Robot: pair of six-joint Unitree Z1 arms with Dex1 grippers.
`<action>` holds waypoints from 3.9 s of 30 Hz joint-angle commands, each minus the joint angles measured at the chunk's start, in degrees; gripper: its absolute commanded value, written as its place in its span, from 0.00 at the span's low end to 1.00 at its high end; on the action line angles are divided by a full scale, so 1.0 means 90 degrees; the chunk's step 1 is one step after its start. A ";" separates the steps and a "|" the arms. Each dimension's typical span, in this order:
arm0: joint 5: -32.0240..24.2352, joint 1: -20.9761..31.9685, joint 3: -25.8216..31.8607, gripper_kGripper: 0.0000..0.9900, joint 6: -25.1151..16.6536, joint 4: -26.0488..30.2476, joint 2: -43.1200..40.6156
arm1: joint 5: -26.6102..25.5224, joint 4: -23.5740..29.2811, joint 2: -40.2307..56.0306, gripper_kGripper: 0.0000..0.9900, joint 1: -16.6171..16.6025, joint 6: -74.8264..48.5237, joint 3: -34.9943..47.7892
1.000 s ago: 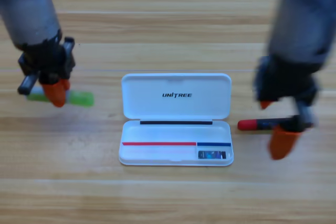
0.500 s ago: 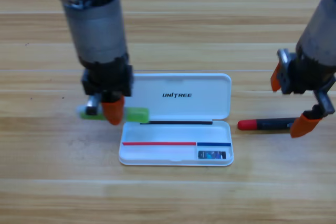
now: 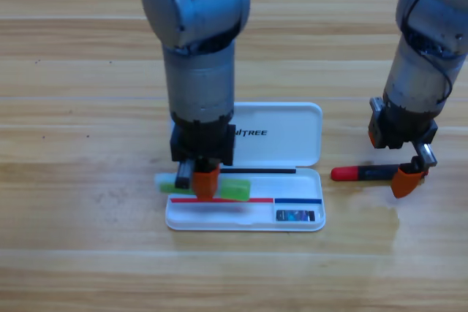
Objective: Clean up eraser and pencils
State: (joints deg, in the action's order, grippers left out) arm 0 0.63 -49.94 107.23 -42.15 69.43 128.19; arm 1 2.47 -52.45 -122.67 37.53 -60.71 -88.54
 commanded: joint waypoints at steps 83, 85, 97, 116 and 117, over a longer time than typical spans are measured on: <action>0.0174 0.2561 -0.1778 1.00 -0.1176 0.0635 -0.3296 | -0.0343 -0.2346 -0.2307 0.65 0.1865 0.2692 -0.4439; 0.0174 0.2551 -0.1797 1.00 -0.1167 0.0635 -0.3296 | -0.0304 -0.2346 -0.2288 0.92 0.1865 0.2722 -0.4449; 0.0155 0.2561 -0.1875 1.00 -0.1118 0.0586 -0.3286 | -0.1134 -0.2610 -0.0364 0.99 0.1904 0.2712 -0.3922; -0.0304 0.2551 -0.0362 0.75 -0.0883 -0.0039 -0.1928 | -0.2667 0.1599 0.4402 1.00 0.1894 0.3933 0.1225; -0.0412 0.2561 -0.0186 0.69 -0.0883 -0.0039 -0.1743 | -0.2667 0.1687 0.4500 1.00 0.1894 0.3972 0.1322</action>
State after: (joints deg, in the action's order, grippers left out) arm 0 -0.21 -27.62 101.42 -50.91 69.85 103.72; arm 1 -20.33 -40.83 -87.53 53.31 -26.54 -81.74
